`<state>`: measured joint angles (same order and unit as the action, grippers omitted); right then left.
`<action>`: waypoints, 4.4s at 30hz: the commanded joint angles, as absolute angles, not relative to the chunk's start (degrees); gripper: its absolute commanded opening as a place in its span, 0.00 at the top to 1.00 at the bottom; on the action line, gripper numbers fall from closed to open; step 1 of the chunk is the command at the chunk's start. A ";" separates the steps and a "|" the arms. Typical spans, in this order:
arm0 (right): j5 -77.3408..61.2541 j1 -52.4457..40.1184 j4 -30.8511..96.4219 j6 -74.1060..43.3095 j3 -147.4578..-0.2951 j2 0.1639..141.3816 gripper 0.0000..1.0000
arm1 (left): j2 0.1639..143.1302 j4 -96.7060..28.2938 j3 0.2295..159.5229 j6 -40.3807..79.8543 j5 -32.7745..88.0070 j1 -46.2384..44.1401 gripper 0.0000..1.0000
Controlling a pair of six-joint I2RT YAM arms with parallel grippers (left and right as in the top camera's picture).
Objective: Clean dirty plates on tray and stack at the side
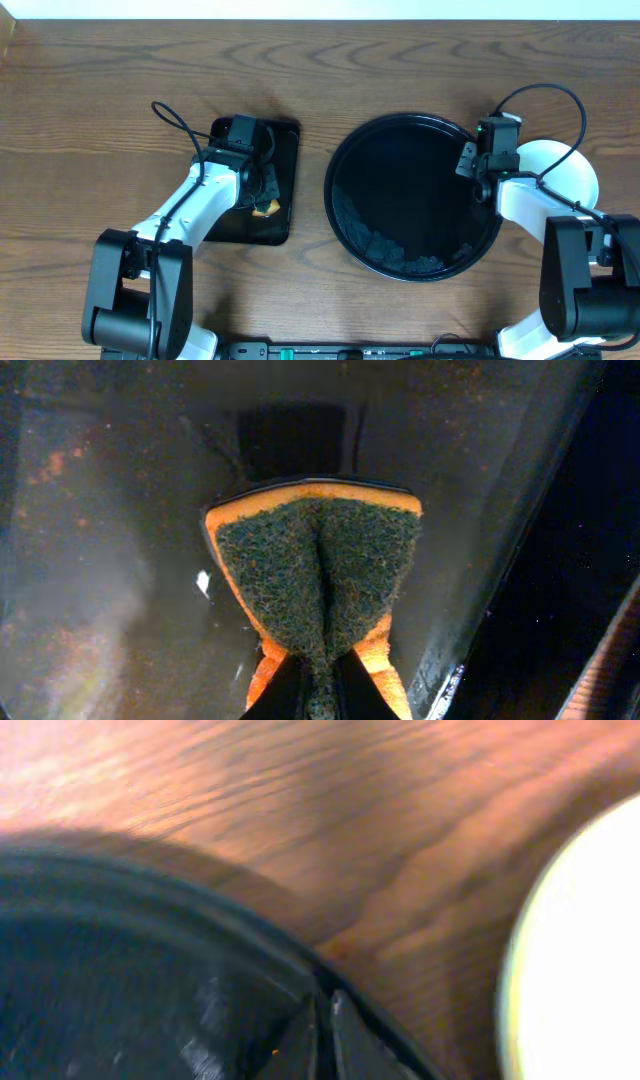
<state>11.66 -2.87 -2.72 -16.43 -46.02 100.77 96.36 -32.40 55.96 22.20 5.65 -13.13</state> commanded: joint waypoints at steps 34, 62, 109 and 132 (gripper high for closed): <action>-9.10 -7.05 32.88 -3.53 -49.98 73.89 0.01 | 84.03 -35.62 58.26 11.53 3.03 -12.16 0.44; -8.84 -6.63 47.86 -3.55 -55.96 73.76 0.01 | 82.17 -54.06 58.26 23.31 22.15 -12.16 0.93; -8.86 -6.63 48.66 -3.55 -55.96 73.76 0.01 | 79.50 -53.95 59.22 18.70 18.57 -12.16 0.93; 2.37 -7.81 50.81 -5.67 -54.63 40.40 0.01 | 38.46 -54.15 59.42 9.02 -2.31 -12.16 0.21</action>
